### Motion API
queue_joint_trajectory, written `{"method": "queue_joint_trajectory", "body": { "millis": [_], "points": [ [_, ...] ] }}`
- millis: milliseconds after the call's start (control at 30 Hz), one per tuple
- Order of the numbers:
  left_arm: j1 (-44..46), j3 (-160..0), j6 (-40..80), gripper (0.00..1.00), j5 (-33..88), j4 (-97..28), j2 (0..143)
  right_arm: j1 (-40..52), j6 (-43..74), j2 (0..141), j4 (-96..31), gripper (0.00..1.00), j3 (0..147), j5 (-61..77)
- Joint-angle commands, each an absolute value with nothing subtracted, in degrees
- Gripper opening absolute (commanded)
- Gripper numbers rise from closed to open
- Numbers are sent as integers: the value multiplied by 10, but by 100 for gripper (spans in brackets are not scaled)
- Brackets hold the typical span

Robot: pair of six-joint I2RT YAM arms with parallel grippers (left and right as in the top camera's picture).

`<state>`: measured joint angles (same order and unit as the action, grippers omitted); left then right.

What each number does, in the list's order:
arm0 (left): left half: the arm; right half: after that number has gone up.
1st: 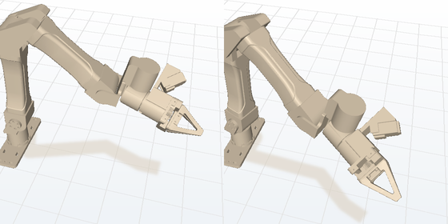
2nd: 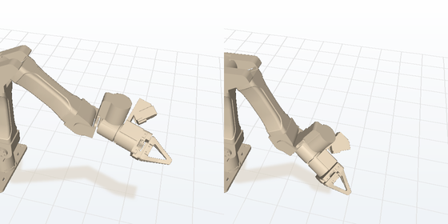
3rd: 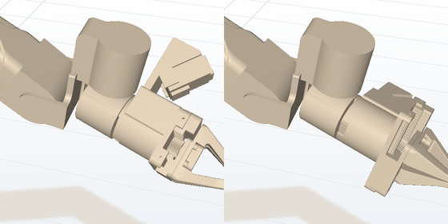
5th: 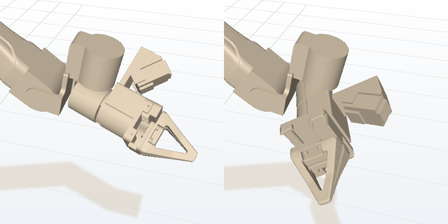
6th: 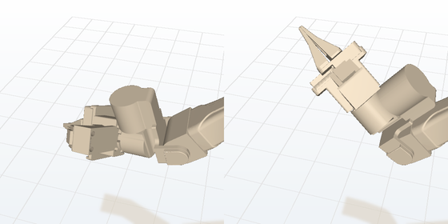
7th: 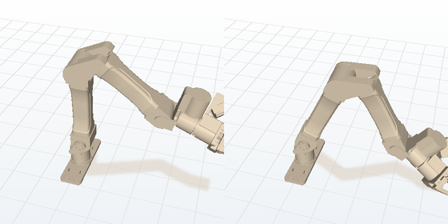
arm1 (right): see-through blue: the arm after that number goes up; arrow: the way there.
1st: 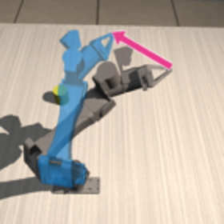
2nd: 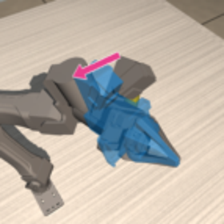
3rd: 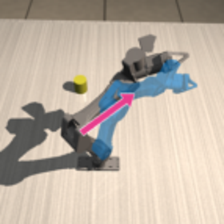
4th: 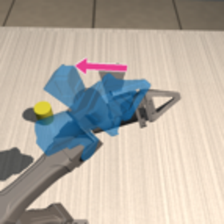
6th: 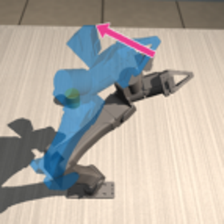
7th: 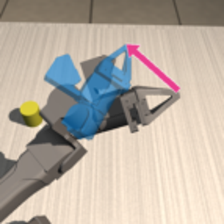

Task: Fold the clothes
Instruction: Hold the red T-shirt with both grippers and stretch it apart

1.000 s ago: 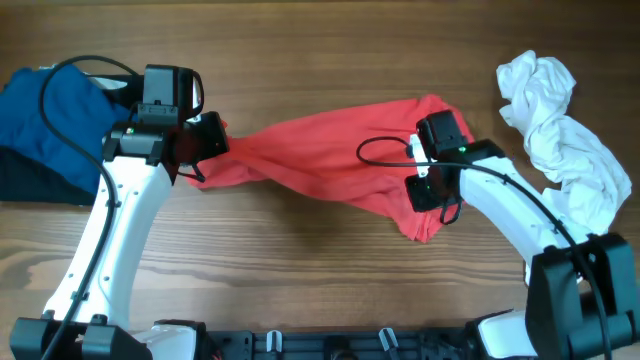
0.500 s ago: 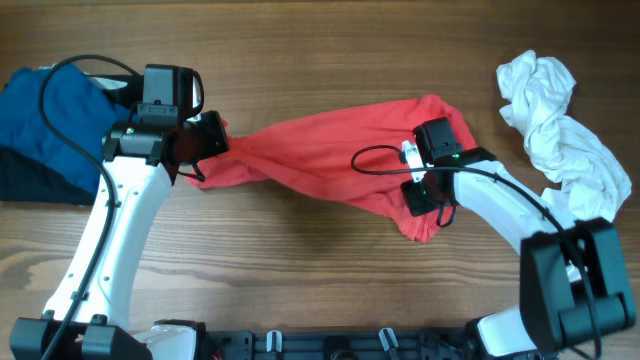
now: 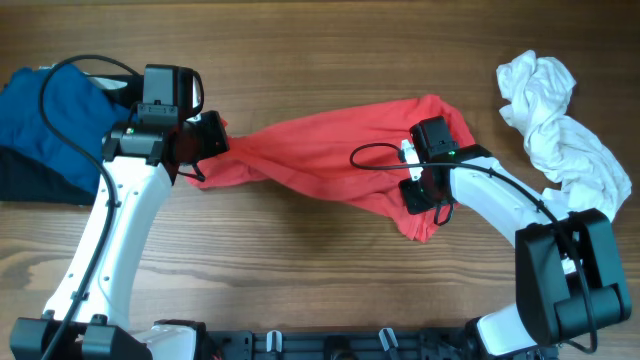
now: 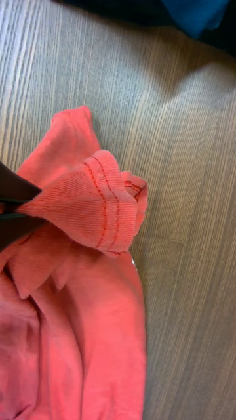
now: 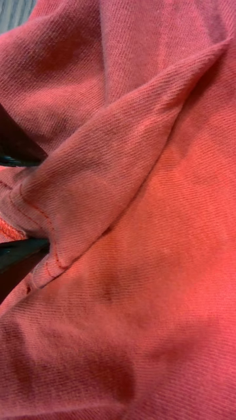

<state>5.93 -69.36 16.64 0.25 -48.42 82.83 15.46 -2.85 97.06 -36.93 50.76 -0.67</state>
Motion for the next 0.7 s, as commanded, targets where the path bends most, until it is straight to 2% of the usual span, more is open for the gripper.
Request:
{"method": "queue_joint_trajectory", "body": {
  "millis": [0, 400, 667],
  "points": [
    [57, -692, 171, 4, -5, -482, 829, 154, -13, 979, -360, 36, 492, -19],
    [57, -692, 171, 4, -5, -482, 829, 154, 2, 978, -357, 35, 504, -45],
    [57, -692, 171, 4, -5, -482, 829, 154, 4, 944, -354, 27, 506, -45]
  ]
}}
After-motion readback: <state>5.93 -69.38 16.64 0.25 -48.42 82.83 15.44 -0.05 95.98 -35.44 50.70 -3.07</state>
